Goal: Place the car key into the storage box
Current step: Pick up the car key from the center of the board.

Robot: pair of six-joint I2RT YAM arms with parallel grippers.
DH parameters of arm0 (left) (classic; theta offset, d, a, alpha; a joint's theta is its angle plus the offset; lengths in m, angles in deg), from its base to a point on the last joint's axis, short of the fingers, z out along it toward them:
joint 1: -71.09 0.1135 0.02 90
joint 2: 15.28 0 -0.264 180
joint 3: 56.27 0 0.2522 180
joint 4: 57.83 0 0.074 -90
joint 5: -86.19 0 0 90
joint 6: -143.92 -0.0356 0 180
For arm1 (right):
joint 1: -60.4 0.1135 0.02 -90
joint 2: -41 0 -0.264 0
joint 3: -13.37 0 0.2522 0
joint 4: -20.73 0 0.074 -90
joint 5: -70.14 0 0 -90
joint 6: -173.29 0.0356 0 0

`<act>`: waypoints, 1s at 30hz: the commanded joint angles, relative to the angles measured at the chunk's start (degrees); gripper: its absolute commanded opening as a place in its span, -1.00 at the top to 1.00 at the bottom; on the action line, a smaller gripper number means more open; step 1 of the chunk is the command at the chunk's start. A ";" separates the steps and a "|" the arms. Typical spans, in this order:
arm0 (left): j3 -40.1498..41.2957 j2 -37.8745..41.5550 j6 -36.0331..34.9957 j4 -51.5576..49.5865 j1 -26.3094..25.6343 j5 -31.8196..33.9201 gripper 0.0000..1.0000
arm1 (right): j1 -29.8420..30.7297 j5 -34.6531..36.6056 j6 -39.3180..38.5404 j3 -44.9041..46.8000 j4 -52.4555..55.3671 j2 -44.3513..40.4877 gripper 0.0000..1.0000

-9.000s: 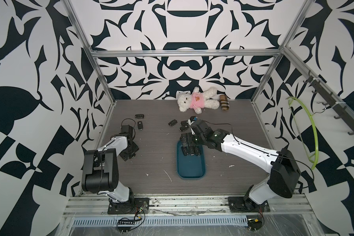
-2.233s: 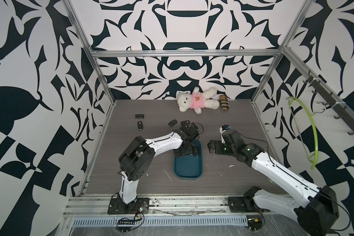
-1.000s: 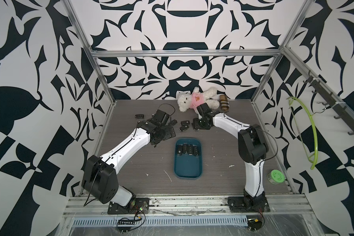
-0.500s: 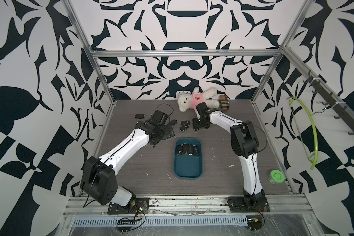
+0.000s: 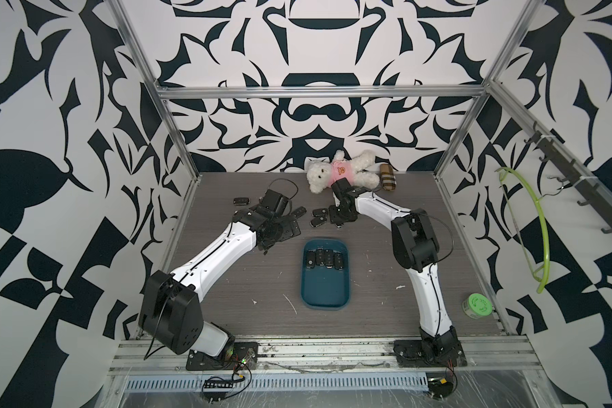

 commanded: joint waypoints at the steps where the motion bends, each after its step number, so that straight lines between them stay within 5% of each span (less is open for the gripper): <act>1: 1.33 0.57 -0.39 -1.05 0.33 -0.55 -0.98 | 0.42 2.22 -0.02 -1.65 2.35 -0.63 0.06; 8: 1.86 0.84 -0.45 -0.86 0.58 -0.99 -0.98 | 0.77 2.22 0.98 0.76 1.78 -3.38 0.38; 23: 1.42 0.31 -1.07 0.97 0.51 -3.01 -0.98 | 1.35 2.44 8.71 9.79 3.27 -18.71 0.37; 30: 0.37 -0.50 -2.72 2.39 0.53 -3.88 -0.98 | 6.66 5.80 14.76 19.00 5.76 -29.94 0.34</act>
